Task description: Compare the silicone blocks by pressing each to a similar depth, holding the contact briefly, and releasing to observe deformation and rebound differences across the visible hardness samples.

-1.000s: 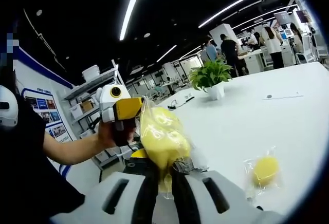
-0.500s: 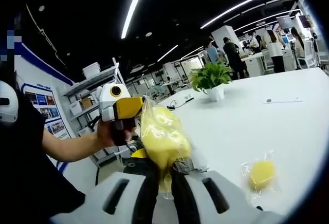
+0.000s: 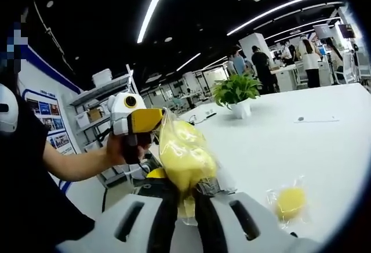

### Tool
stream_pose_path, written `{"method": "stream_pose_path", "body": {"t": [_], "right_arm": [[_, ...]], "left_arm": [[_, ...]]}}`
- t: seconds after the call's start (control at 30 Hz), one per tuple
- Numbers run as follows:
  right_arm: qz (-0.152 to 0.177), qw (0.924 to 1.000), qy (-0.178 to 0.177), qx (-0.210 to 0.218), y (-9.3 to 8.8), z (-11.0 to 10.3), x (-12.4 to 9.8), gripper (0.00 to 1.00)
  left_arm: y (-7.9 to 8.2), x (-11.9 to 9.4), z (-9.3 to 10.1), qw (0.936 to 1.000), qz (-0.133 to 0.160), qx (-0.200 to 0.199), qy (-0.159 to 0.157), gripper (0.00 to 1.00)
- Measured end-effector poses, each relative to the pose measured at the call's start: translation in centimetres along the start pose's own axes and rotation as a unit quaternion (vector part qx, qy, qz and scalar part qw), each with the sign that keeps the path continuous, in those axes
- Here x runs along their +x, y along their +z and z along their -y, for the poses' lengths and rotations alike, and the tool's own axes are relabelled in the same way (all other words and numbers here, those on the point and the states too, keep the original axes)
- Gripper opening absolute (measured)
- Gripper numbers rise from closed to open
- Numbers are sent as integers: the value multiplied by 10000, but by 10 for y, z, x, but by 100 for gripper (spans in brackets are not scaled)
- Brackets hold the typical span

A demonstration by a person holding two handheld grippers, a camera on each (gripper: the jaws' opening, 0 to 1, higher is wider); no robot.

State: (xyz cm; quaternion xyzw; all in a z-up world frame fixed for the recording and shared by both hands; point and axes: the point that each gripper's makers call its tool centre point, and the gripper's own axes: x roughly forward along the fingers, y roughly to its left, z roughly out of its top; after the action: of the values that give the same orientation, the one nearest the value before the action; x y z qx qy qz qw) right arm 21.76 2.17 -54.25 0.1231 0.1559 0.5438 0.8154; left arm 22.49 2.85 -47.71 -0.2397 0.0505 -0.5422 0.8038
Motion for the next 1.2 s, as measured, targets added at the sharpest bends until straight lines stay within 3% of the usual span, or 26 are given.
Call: {"method": "stream_pose_path", "body": {"t": [0.07,0.37,0.6,0.7,0.87,1.1,1.2], "right_arm": [[100,9998,-21,-169,1,3,0,7],[237,9996,-47,-175,1,10,1,10],[376,9993,81,13,6,11,1,13],[389,9992,17,-59,5,13,2,17],[472,9988,-71,110,5,18,4,31],[448,9986,-231,143,1,26,2,32],[277,9991,-293,136,-8,27,2,38]], "left_arm": [[0,2,0,10000,7,5,-5,0],[-1,7,-6,9999,-55,79,77,0],[4,8,-11,9999,-7,3,101,0],[5,8,-13,9999,-21,-38,122,0],[11,7,-13,9998,100,-139,99,0],[20,3,-17,9993,289,-127,176,0],[19,0,-21,9993,261,-116,243,0]]}}
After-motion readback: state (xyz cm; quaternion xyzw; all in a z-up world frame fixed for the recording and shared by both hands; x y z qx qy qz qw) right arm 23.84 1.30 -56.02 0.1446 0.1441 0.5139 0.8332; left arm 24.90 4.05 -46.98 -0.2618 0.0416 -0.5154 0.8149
